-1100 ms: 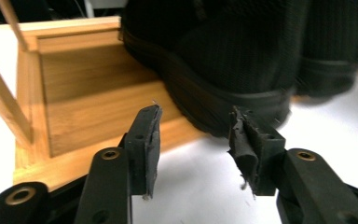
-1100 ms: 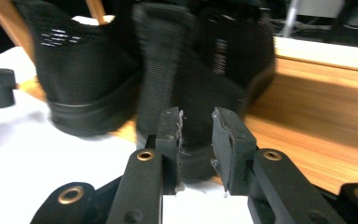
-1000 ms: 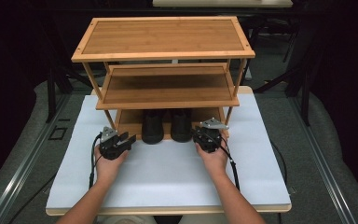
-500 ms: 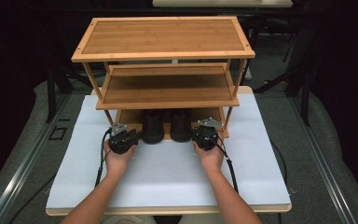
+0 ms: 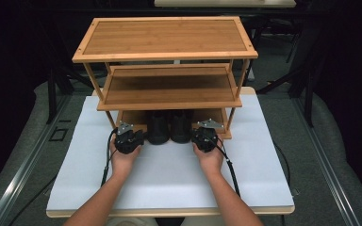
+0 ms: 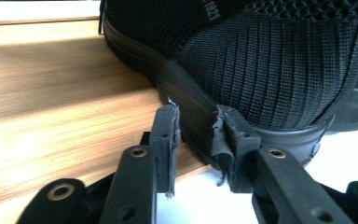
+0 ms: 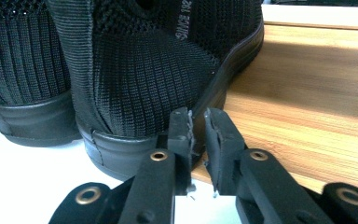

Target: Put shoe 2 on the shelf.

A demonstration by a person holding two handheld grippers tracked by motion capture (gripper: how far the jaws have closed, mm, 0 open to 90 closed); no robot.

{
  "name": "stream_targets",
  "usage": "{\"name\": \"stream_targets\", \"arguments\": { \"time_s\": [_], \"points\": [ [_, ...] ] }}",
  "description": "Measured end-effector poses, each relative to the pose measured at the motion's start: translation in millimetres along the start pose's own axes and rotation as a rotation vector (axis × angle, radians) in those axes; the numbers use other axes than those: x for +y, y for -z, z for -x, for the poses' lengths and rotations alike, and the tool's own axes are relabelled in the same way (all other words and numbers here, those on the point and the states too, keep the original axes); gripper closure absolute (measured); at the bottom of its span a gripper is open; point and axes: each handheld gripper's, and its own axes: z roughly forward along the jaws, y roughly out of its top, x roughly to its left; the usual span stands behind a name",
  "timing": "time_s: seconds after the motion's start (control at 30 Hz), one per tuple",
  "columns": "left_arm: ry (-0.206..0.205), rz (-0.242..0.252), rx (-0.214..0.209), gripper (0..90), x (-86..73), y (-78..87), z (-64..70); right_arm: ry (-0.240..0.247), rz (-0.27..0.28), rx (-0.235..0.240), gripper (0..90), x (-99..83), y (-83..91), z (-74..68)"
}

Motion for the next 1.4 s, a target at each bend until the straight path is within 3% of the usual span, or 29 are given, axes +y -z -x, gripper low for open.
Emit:
{"name": "stream_targets", "arguments": {
  "time_s": [0.1, 0.23, 0.57, 0.67, 0.87, 1.1, 1.4],
  "points": [
    [-0.001, 0.006, 0.009, 71.6, 0.3, -1.3, 0.5, -0.001, 0.016, -0.005, 82.7, -0.4, -1.6, -2.4],
    [0.02, 0.018, 0.018, 72.2, 0.0, -3.6, -1.9, -0.005, -0.002, -0.011, 83.4, 1.0, -2.7, -4.5],
    [0.045, 0.018, 0.0, 67.1, -0.7, -3.3, -6.8, -0.004, 0.001, -0.012, 77.9, 1.0, -3.5, -2.8],
    [0.039, 0.01, -0.01, 65.8, -0.3, -1.5, -7.1, 0.013, 0.01, -0.024, 77.8, 0.7, -2.9, -5.1],
    [0.033, 0.018, -0.025, 63.4, 1.6, 2.7, -5.3, 0.016, 0.007, -0.001, 73.8, 2.7, 1.9, -3.9],
    [0.004, 0.036, -0.045, 60.8, 5.7, 16.1, -3.8, 0.023, 0.004, 0.011, 71.2, 5.1, 11.2, -3.4],
    [0.004, 0.053, -0.076, 55.2, 0.9, 50.7, -13.0, 0.039, -0.008, 0.027, 64.7, -4.3, 43.8, 5.2]
  ]
}}
